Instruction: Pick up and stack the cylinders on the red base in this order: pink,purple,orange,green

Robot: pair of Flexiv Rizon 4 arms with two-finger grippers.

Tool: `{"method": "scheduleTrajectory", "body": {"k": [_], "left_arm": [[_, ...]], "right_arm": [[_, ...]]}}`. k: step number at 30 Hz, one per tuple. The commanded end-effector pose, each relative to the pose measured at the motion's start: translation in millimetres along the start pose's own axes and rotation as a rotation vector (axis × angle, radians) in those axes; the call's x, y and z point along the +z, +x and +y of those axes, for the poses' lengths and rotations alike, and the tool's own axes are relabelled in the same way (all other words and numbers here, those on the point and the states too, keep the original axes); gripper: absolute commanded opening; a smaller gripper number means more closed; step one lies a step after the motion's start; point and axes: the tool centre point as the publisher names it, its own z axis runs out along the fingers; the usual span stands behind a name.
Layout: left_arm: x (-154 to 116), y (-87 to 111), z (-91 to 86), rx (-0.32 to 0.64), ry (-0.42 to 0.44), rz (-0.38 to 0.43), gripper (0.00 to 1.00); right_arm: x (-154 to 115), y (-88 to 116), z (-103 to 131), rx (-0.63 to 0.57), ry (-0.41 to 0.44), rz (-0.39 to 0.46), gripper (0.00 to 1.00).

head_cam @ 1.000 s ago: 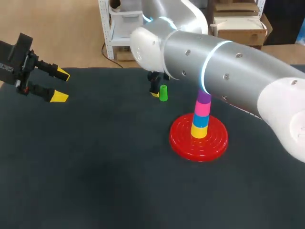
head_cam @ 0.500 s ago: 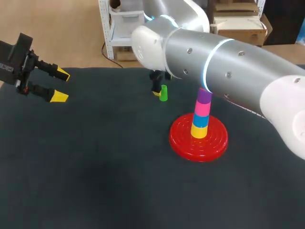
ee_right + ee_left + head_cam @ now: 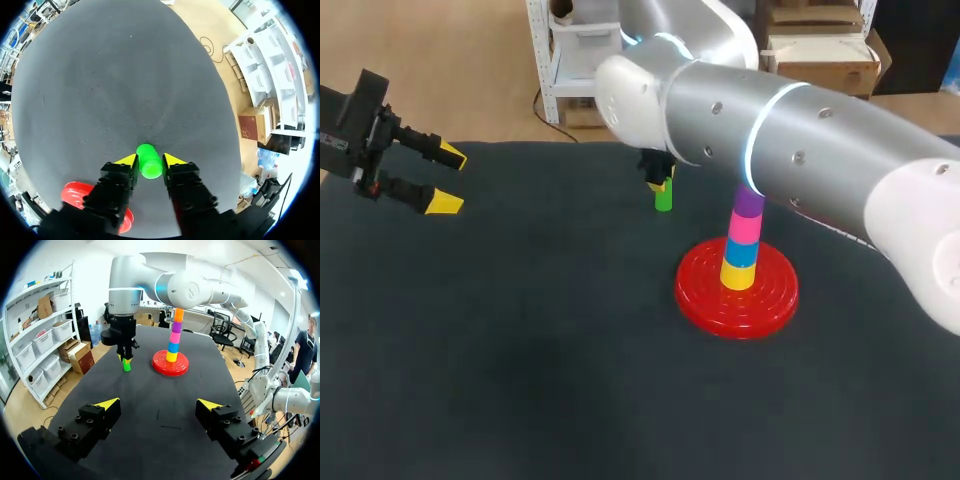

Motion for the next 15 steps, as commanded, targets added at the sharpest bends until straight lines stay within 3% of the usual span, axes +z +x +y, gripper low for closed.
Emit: {"method": "scheduleTrajectory", "body": {"k": [1,7,11,15], "left_arm": [[0.2,1.1,-0.2,0.002,-0.002,-0.002,1.00],[0.2,1.1,-0.2,0.002,-0.002,-0.002,1.00],[0.2,1.1,-0.2,0.002,-0.002,-0.002,1.00],[0.2,1.1,-0.2,0.002,-0.002,-0.002,1.00]], "right_arm": [[-2.5,-9.0,-6.5,0.004,-0.082,0.151,0.00],[-51.1,-6.6,-5.2,-0.020,-0.021,0.074,0.00],[-109.8,4.3,-2.6,-0.064,0.049,0.015,0.00],[-169.7,27.8,3.8,-0.103,0.101,-0.045,0.00]]}}
